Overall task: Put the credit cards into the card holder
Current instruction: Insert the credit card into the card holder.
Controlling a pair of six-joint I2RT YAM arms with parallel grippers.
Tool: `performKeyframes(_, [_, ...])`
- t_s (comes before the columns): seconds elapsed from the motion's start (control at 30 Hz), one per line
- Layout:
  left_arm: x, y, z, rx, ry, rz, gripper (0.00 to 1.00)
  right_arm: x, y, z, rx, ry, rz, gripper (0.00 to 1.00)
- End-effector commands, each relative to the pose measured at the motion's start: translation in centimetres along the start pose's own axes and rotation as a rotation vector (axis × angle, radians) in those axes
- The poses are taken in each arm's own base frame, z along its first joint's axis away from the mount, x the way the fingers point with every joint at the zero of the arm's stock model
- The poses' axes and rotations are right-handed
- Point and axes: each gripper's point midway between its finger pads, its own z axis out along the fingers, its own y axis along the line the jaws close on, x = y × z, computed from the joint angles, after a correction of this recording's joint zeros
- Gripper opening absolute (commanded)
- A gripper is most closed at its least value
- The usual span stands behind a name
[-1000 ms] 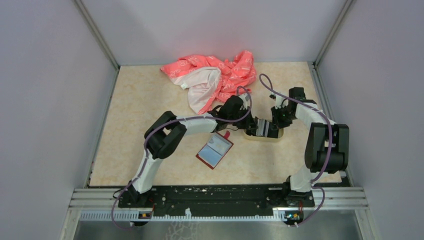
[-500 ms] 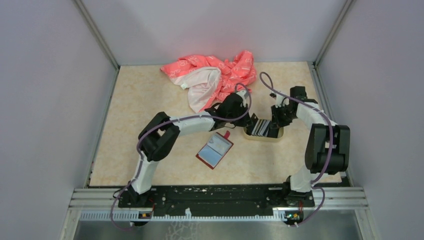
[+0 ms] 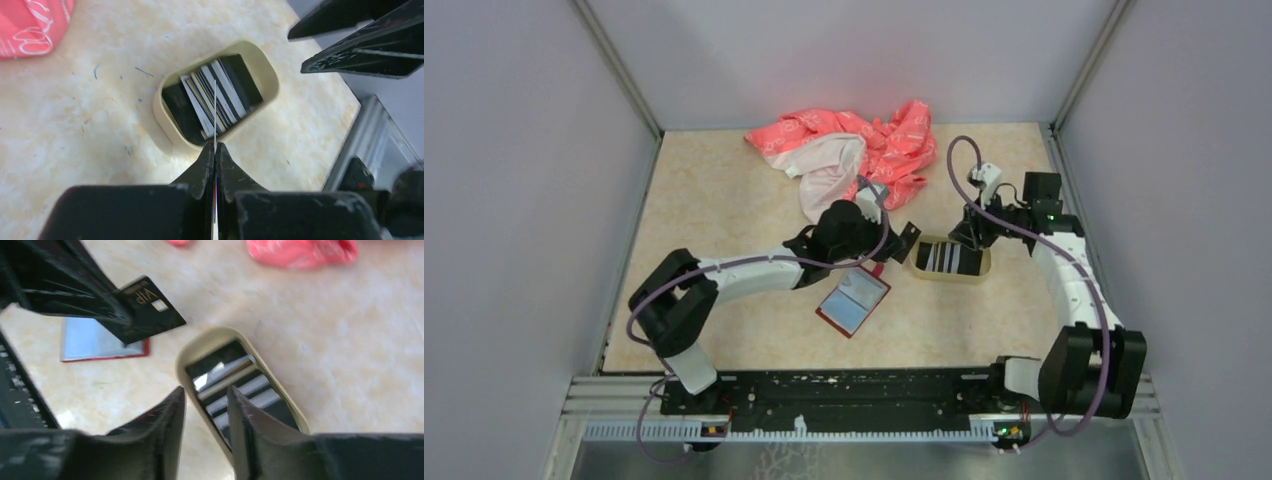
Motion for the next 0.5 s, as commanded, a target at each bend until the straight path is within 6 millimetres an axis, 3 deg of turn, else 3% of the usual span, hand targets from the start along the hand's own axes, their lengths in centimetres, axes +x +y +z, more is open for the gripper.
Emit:
performKeyframes(0.0, [-2.3,-3.7,-5.0,0.231,-0.208,0.110,0.00,-3.8,7.1,-2.4,-0.264,-0.308,-0.337,0.45])
performKeyframes(0.1, [-2.3,-5.1,-9.8,0.343,-0.321,0.150,0.00,-2.7,11.8,-3.5,-0.421,-0.489,-0.565,0.70])
performKeyframes(0.17, [-1.8,-5.5,-12.5,0.390,-0.374,0.149,0.00,-2.2,14.0,-4.0,-0.510,-0.565,-0.644,0.77])
performKeyframes(0.37, [-0.1,-6.1,-18.3,0.517,-0.484,0.049,0.00,-1.1,17.6,-2.0,-0.747,-0.476,-0.502,0.76])
performKeyframes(0.47, [0.6,-6.2,-20.1,0.569,-0.522,-0.011,0.00,-0.6,18.9,-0.4,-0.823,-0.384,-0.399,0.73])
